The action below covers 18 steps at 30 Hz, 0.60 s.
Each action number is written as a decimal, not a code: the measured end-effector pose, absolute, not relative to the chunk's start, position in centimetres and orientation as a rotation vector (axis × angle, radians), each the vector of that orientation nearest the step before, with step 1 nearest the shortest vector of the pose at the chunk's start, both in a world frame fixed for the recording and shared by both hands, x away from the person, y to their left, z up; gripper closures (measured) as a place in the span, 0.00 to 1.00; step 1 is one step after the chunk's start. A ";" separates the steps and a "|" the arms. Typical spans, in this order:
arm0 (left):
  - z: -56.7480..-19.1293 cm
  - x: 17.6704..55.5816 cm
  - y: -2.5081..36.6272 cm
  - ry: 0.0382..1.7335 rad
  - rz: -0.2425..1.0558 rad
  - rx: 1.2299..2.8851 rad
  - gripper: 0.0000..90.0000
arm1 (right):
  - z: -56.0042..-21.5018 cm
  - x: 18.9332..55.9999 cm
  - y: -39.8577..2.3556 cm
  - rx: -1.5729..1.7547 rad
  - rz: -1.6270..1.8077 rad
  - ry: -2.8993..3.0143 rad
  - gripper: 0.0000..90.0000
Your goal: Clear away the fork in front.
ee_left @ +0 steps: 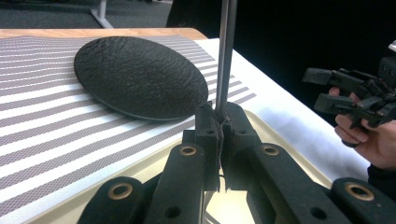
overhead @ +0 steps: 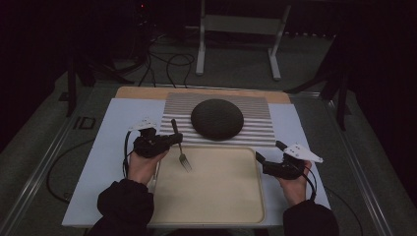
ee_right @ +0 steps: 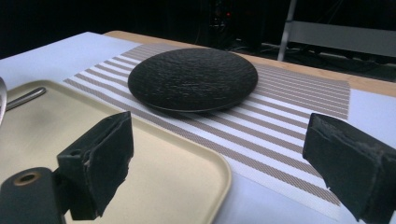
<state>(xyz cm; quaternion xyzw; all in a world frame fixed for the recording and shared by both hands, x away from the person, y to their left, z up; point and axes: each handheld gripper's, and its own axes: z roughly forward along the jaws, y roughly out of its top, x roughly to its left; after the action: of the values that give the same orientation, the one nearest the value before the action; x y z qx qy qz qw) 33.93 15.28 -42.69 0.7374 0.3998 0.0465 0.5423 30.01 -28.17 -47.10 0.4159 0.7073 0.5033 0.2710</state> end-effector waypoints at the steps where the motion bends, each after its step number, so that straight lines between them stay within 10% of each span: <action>1: -42.6 33.9 15.4 0.950 0.113 1.760 0.97 | -47.1 29.9 -28.3 1.120 1.363 1.898 0.10; 18: -43.1 33.4 17.4 0.967 0.073 1.795 0.97 | -48.5 29.1 -29.7 1.171 1.329 1.866 0.10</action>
<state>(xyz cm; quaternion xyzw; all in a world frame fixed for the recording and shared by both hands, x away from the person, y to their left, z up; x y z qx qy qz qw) 33.40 17.40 -43.09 0.7498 0.4040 0.0305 0.5231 29.15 -29.68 -48.49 0.4368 0.6961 0.4957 0.2809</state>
